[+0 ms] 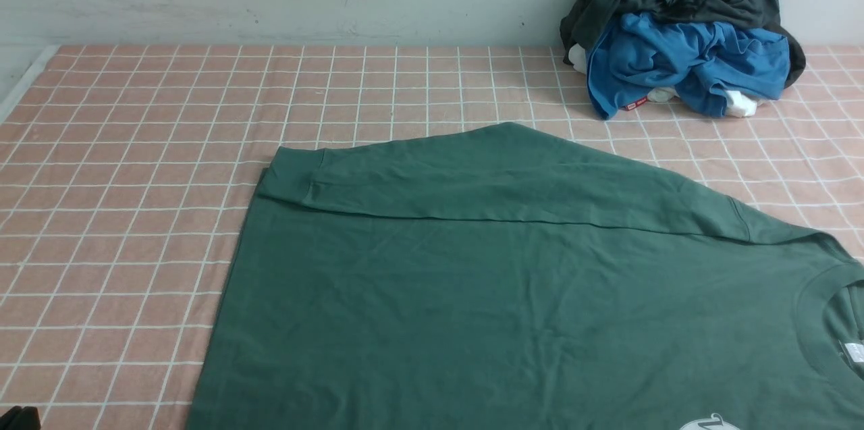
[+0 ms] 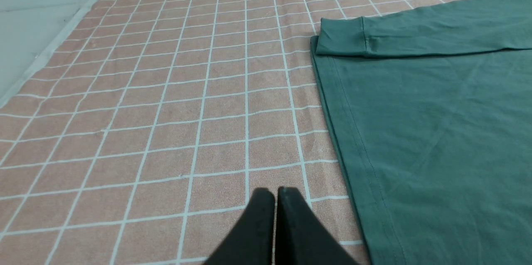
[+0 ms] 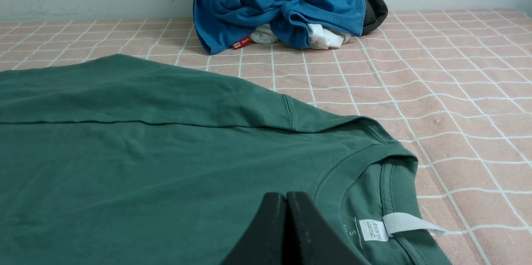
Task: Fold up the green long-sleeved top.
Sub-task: Use the left arm to clamp the cuff closest to it
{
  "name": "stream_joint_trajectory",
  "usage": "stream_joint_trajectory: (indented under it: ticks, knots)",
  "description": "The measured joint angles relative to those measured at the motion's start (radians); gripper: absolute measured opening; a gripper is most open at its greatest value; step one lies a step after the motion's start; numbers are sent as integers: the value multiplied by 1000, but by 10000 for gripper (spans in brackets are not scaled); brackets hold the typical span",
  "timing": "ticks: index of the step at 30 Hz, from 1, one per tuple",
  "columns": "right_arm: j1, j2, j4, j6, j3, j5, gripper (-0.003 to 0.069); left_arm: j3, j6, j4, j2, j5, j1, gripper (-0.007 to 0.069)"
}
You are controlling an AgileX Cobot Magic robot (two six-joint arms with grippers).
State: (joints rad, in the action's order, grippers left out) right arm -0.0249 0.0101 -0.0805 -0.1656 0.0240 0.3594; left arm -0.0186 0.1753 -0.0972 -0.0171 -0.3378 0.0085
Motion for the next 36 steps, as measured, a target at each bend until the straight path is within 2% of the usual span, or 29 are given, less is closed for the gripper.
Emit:
stream_joint_trajectory:
  ticks: [36]
  knots:
    - [0, 0, -22, 1, -1, 3, -14, 0, 0, 0, 0, 0, 0, -3]
